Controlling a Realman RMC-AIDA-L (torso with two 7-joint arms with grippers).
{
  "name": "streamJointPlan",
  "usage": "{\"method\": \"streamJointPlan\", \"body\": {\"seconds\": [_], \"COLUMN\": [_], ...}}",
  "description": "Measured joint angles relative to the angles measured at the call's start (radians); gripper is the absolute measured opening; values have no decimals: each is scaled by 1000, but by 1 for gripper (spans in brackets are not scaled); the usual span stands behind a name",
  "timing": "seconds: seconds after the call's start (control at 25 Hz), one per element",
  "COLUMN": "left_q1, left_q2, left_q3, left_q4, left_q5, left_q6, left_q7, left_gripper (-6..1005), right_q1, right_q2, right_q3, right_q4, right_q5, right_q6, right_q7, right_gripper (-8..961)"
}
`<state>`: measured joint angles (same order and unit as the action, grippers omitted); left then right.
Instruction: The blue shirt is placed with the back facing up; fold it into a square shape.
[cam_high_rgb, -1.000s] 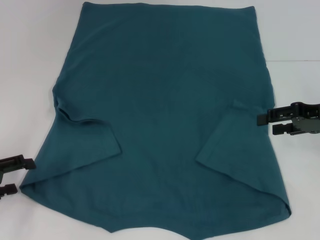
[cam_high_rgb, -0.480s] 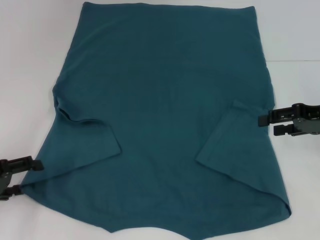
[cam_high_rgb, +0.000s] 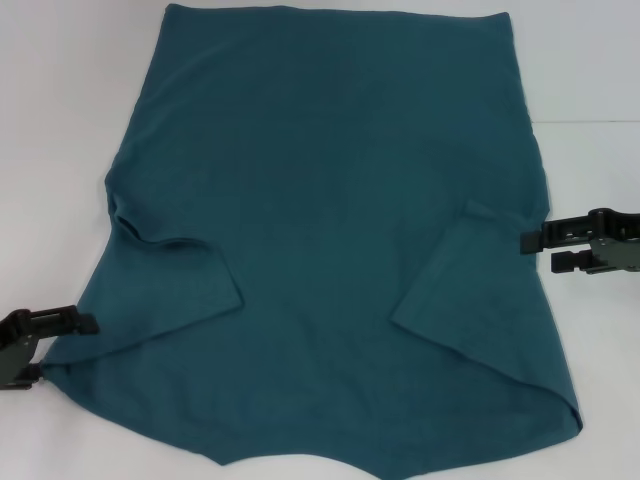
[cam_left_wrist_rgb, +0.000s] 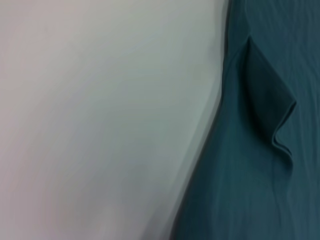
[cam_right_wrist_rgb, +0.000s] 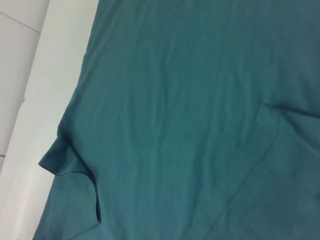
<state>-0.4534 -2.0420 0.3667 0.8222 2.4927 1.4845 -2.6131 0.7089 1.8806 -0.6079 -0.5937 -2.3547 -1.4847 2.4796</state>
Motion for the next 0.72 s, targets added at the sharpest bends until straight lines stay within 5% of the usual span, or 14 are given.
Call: {"method": "streamJointPlan", "body": {"seconds": [0.44, 0.72], "left_q1": [-2, 0], "left_q2": [2, 2], "left_q3": [0, 3], "left_q4": [4, 6], "left_q5": [-2, 9], "left_q6": [5, 1], "left_q7": [18, 37], "left_gripper": [576, 423], "right_q1": [-12, -13], "right_q2": [-1, -2], "right_q3": [12, 13], "right_q4": [0, 0], "right_q5": [0, 0], "right_q6": [0, 0], "right_q7": [-12, -14], "right_gripper": [761, 764]}}
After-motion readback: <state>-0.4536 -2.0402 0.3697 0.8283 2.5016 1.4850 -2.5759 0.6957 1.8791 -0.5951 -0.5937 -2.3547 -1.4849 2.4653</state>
